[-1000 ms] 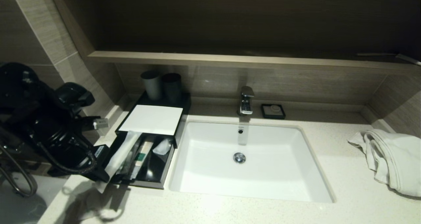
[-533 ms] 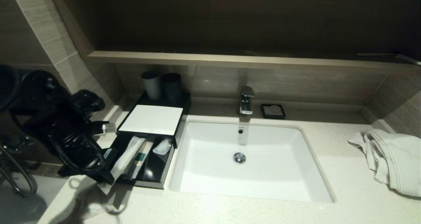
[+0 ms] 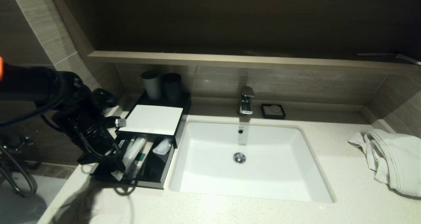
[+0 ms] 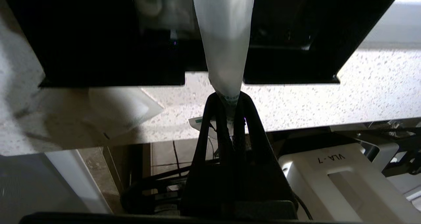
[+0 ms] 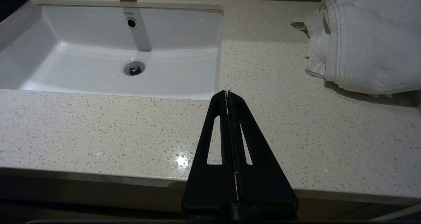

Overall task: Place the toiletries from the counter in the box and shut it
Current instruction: Place the bathroom toiletry into the drawer

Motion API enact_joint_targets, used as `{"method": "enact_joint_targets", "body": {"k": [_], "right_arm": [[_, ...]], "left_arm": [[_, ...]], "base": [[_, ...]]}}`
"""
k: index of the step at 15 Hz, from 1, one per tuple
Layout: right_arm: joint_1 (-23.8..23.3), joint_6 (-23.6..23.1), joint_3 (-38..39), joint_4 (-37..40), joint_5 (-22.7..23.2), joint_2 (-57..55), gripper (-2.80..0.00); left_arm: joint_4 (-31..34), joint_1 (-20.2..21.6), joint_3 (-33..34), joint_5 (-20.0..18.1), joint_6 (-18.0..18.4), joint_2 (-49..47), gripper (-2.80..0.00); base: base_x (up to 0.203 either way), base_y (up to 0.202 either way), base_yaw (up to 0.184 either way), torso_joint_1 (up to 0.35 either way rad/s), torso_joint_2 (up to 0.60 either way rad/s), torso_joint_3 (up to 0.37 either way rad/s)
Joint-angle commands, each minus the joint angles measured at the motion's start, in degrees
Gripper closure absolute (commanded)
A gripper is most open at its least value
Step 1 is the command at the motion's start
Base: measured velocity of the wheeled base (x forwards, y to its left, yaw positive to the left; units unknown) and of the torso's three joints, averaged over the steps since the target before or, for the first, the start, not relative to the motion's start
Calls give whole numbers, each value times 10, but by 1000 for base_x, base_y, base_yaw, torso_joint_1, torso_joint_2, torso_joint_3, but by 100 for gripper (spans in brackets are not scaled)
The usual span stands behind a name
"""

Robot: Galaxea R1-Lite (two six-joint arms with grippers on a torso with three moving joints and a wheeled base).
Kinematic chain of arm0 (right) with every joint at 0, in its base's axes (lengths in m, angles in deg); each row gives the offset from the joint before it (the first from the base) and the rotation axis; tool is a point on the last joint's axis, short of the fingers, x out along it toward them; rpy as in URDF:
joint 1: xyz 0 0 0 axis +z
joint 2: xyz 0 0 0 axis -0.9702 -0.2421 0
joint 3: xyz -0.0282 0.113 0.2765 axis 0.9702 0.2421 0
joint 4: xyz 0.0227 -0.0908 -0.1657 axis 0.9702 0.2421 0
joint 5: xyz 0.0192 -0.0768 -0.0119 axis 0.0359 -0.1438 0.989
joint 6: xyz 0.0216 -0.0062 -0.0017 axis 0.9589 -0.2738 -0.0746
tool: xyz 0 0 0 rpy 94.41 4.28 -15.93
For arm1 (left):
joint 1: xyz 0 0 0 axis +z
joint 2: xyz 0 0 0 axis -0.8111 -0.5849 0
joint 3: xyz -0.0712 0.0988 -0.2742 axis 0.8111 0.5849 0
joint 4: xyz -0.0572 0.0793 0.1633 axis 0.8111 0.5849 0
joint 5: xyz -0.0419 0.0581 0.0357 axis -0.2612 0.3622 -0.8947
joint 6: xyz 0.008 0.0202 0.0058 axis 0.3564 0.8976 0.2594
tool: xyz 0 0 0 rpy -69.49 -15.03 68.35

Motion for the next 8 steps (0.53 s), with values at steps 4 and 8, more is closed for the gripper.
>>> {"method": "enact_joint_targets", "body": {"k": [4, 8], "right_arm": [[0, 0, 0, 0, 0, 0, 0], [0, 0, 0, 0, 0, 0, 0]], "left_arm": [[-7, 0, -47, 0, 0, -56, 0], [-9, 1, -85, 1, 0, -86, 0]], "base": [[0, 0, 0, 0, 0, 0], [0, 0, 0, 0, 0, 0]]}}
